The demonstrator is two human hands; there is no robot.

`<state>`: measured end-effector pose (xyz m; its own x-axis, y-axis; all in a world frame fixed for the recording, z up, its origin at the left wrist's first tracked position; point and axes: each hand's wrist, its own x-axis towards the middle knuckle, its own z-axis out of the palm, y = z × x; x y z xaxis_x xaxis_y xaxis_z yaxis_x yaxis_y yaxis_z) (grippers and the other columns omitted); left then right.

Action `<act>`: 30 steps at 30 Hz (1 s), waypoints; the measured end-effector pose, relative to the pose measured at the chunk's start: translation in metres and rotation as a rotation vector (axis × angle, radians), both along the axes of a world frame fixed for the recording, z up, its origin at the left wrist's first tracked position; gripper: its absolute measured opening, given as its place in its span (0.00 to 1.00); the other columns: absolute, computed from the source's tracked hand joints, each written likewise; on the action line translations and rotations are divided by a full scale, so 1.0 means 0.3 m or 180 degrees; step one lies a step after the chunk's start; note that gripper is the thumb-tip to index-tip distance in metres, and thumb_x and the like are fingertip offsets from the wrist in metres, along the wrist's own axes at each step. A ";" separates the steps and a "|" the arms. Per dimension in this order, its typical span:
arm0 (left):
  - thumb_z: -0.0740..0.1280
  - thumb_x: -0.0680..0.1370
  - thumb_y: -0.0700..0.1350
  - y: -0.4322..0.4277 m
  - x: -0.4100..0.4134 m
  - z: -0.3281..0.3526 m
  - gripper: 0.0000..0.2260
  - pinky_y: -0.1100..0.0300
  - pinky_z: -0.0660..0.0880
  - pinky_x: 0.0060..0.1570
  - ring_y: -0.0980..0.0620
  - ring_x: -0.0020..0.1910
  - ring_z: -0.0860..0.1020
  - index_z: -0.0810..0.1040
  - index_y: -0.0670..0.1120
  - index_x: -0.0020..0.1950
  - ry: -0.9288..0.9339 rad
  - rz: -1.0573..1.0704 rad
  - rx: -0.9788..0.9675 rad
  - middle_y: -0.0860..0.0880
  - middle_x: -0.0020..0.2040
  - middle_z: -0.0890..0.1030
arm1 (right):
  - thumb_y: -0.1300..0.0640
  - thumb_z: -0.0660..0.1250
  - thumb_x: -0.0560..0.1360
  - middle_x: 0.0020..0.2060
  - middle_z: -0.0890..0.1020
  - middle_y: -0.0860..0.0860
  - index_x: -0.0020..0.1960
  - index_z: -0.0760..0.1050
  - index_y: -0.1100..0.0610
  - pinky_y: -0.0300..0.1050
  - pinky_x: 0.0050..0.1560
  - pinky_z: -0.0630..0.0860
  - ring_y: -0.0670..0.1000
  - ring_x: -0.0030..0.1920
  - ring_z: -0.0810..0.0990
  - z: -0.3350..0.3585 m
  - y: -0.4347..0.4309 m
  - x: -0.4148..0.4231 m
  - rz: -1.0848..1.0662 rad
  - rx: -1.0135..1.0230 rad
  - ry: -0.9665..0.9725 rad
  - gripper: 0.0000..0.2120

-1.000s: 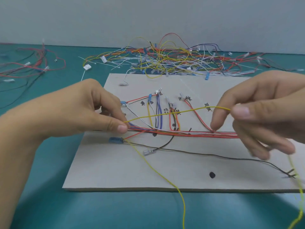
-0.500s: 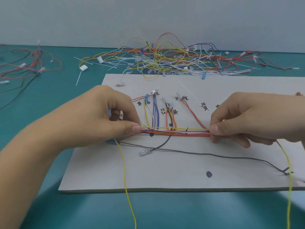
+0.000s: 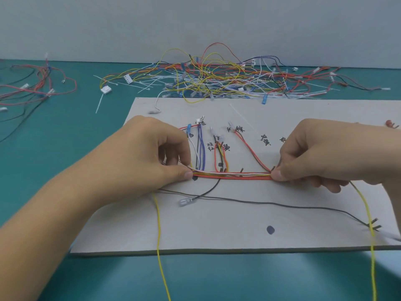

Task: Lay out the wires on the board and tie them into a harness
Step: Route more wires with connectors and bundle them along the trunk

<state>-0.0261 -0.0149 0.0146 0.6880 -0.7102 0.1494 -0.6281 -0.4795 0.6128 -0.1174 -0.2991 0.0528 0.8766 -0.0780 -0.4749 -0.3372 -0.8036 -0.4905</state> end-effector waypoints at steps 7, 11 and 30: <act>0.79 0.67 0.54 -0.003 -0.005 0.010 0.07 0.64 0.70 0.29 0.54 0.30 0.74 0.84 0.55 0.38 -0.0058 0.0120 0.0077 0.56 0.32 0.80 | 0.47 0.76 0.70 0.23 0.79 0.53 0.36 0.79 0.57 0.36 0.22 0.66 0.51 0.20 0.74 -0.009 -0.018 0.007 -0.0034 -0.0086 -0.0099 0.14; 0.79 0.70 0.56 0.028 0.007 0.024 0.06 0.70 0.69 0.27 0.56 0.30 0.76 0.84 0.58 0.41 -0.0076 -0.0067 0.0211 0.58 0.33 0.81 | 0.50 0.76 0.72 0.24 0.80 0.54 0.38 0.80 0.52 0.37 0.21 0.66 0.52 0.19 0.75 -0.011 -0.021 0.006 0.0037 0.0006 -0.0234 0.08; 0.84 0.57 0.66 0.357 0.171 -0.034 0.31 0.54 0.82 0.31 0.38 0.35 0.86 0.81 0.50 0.49 0.1596 0.0734 0.0165 0.39 0.40 0.87 | 0.49 0.73 0.72 0.25 0.80 0.55 0.39 0.80 0.51 0.37 0.21 0.67 0.52 0.20 0.77 -0.040 -0.042 0.017 0.0195 0.0120 -0.0204 0.06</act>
